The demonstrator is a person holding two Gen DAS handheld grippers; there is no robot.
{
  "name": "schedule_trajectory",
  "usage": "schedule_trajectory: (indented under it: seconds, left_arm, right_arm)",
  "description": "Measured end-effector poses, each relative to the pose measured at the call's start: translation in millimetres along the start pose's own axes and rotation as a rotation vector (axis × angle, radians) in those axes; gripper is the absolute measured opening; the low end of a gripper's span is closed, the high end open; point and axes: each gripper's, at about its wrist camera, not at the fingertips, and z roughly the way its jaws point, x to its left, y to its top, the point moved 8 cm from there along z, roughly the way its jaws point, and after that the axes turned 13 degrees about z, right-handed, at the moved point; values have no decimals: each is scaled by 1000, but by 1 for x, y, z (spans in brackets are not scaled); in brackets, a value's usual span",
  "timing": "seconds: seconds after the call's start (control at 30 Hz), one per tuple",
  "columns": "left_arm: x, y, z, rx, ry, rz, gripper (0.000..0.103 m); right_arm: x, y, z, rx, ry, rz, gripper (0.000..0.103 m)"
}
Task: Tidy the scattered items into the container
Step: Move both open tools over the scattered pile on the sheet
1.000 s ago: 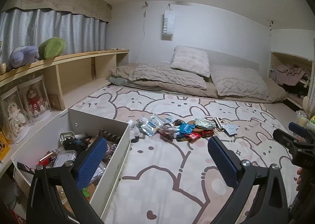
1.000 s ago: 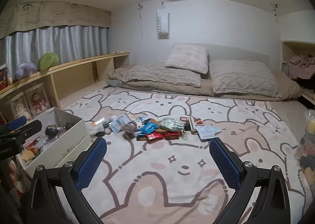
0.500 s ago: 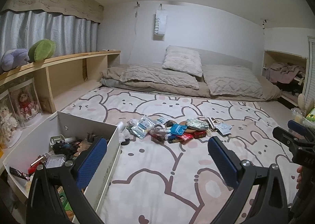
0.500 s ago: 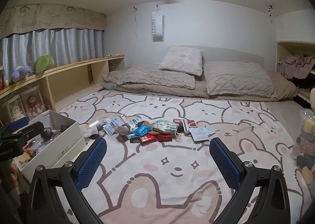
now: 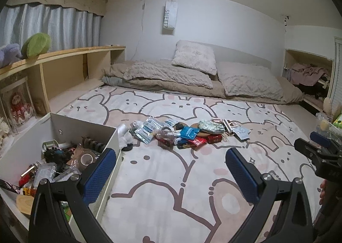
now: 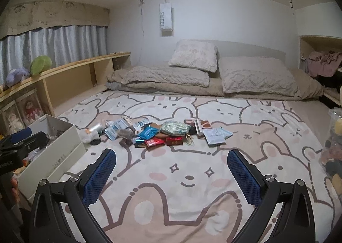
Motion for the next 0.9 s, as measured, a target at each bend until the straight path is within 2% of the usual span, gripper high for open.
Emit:
schedule_trajectory:
  seconds: [0.2,0.47,0.9]
  left_arm:
    - [-1,-6,17,11,12,15,103]
    - [-7,-16,52,48,-17,16,103]
    - [-16,-17,99,34,-57,-4,103]
  right_arm:
    - [-2,-5,16,25,13,11,103]
    - [-1,-18,45,81,7,-39,103]
    - [-18,-32,93,156,-53,-77,103]
